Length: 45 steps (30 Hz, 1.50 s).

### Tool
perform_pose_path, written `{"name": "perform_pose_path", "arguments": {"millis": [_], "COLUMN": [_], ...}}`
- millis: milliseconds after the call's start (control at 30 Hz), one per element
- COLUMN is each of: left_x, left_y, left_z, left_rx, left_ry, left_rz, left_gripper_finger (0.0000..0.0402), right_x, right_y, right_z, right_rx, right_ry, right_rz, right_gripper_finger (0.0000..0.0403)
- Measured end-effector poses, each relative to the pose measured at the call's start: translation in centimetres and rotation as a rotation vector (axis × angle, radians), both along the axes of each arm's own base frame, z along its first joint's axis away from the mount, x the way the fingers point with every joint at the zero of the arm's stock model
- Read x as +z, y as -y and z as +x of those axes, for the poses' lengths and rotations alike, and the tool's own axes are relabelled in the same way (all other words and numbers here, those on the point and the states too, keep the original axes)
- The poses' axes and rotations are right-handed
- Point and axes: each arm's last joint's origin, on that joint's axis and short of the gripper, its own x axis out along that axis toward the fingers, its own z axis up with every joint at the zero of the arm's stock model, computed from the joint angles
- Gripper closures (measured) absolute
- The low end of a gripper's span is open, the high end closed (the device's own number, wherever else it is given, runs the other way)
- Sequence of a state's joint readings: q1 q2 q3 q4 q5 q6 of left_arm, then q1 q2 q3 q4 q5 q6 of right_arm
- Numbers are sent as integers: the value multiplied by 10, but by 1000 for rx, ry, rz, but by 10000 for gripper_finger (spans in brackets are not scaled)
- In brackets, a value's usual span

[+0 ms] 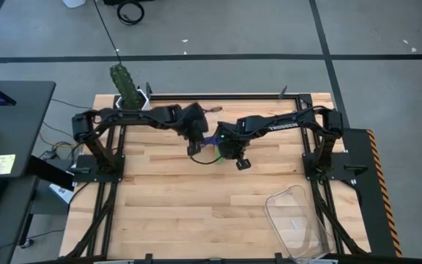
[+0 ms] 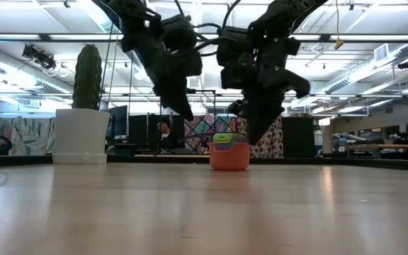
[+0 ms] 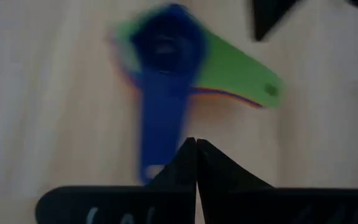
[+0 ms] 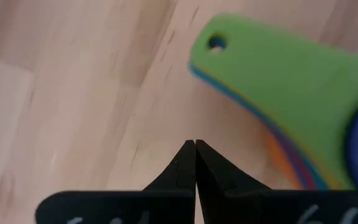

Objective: Nest measuring cups in basket
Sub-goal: Stack the violet measuring cup on top of the green measuring cup

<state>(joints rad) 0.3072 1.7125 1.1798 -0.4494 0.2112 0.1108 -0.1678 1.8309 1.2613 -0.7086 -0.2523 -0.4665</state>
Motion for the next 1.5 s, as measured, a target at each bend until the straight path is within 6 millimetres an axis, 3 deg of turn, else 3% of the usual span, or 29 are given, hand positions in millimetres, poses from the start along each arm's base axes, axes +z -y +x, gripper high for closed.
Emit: {"name": "perform_pose_path", "arguments": {"millis": [333, 867, 1500], "left_x": [-6, -46, -47], "left_y": [-30, -38, 4], "left_z": [-6, 10, 24], "left_rx": [43, -28, -138], "left_ry": [-30, -66, -37], "left_rz": [124, 156, 70], "left_gripper_finger": [398, 398, 398], "right_x": [-10, -19, -16], "right_y": [1, 9, 20], "right_z": [1, 3, 10], "right_rx": [1, -24, -47], "right_ry": [1, 96, 199], "right_rz": [-18, -14, -38], "right_gripper_finger": [397, 396, 396]}}
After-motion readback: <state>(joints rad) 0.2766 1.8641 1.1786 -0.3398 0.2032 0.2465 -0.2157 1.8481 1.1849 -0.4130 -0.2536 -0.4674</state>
